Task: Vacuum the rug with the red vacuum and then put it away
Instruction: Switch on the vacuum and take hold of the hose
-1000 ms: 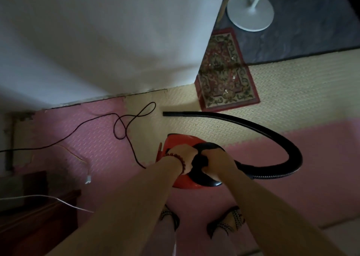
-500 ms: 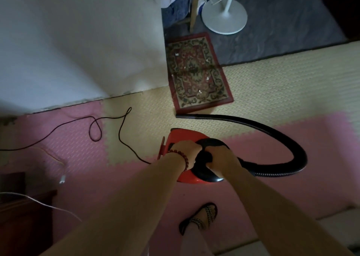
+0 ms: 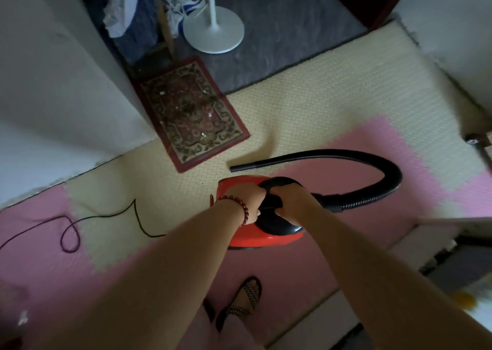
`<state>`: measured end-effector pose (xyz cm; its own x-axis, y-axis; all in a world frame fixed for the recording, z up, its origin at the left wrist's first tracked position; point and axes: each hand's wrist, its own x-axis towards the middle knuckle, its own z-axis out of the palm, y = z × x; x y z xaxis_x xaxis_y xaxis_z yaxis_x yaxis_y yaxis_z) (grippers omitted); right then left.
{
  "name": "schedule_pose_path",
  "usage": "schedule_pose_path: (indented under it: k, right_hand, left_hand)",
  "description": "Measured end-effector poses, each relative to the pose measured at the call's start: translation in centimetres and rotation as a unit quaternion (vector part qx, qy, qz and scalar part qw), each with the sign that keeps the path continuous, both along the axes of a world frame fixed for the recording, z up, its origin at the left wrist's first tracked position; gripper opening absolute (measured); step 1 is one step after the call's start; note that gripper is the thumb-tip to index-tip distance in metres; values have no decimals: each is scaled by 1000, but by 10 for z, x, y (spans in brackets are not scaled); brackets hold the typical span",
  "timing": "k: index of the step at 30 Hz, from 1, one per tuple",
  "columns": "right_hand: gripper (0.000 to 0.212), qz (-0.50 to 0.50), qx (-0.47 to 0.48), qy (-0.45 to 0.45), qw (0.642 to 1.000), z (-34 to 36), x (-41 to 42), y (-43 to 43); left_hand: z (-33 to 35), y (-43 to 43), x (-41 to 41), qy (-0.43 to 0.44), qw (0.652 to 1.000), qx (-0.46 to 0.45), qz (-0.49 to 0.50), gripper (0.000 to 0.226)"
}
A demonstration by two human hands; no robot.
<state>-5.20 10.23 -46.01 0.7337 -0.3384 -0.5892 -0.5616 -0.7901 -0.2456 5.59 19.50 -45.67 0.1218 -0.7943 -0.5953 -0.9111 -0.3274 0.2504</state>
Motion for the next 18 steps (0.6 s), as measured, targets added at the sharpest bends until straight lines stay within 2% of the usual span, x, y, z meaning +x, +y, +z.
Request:
schedule_pose_path:
  k: [8,18]
  right_hand:
    - [37,-35,-19,10,999,-8,-8,-44]
    - [40,-96,-1,12,995,10,1,-75]
  left_hand:
    - [-8,-55,2,-30,997,-22,-62,32]
    - [2,-103,22,-1,995,-21,-100,24]
